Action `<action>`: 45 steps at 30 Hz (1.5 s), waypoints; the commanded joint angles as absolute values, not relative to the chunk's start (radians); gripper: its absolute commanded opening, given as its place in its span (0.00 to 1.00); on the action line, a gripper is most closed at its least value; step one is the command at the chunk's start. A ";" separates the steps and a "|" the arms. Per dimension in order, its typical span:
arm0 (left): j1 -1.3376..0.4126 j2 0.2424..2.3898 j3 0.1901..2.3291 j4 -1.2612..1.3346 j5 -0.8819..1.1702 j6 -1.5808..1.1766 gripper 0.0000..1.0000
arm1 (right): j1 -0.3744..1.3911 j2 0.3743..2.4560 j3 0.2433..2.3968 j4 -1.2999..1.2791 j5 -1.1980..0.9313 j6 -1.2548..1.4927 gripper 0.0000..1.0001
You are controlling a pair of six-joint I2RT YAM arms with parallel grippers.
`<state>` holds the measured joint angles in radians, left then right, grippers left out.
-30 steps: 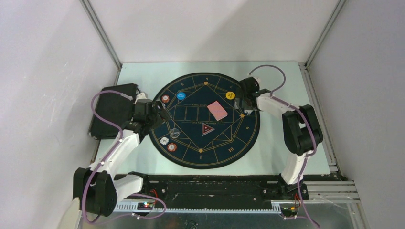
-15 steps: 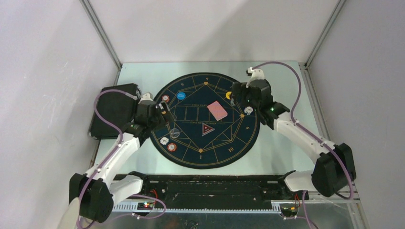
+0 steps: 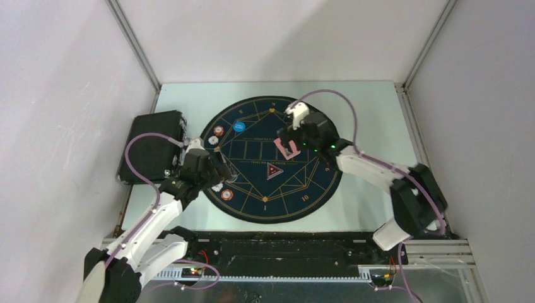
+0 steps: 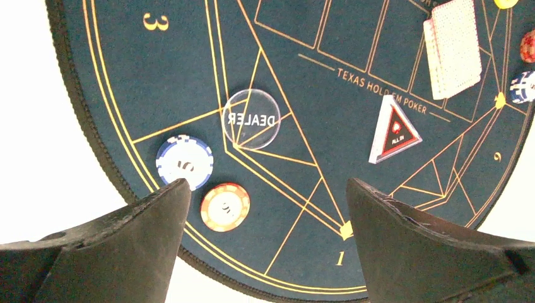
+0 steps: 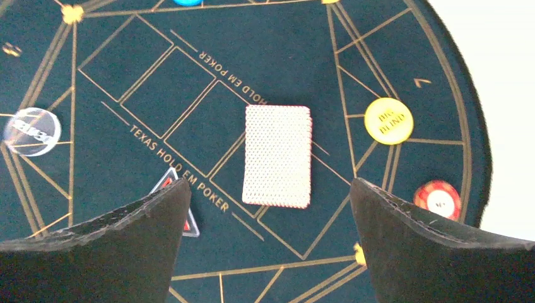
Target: Distribute texas hold em gaming equipment
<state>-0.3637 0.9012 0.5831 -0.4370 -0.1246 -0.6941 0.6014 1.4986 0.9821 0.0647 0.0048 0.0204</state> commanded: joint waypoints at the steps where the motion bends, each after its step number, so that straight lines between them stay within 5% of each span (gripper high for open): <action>1: -0.384 0.844 0.565 -0.464 -0.164 -0.753 1.00 | 0.640 1.661 1.151 0.036 0.081 -0.134 1.00; 20: -0.390 0.883 0.564 -0.457 -0.179 -0.754 1.00 | 0.598 2.075 1.517 -0.294 -0.044 -0.159 1.00; 35: -0.390 0.887 0.570 -0.458 -0.191 -0.743 1.00 | 0.568 2.123 1.500 -0.379 0.011 -0.087 0.99; 45: -0.390 0.901 0.575 -0.452 -0.192 -0.736 1.00 | 0.569 2.087 1.411 -0.361 0.042 -0.048 0.78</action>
<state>-0.3817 0.8948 0.5625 -0.4808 -0.1730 -0.7357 0.5766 2.0991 1.4578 -0.3069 -0.0151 -0.0521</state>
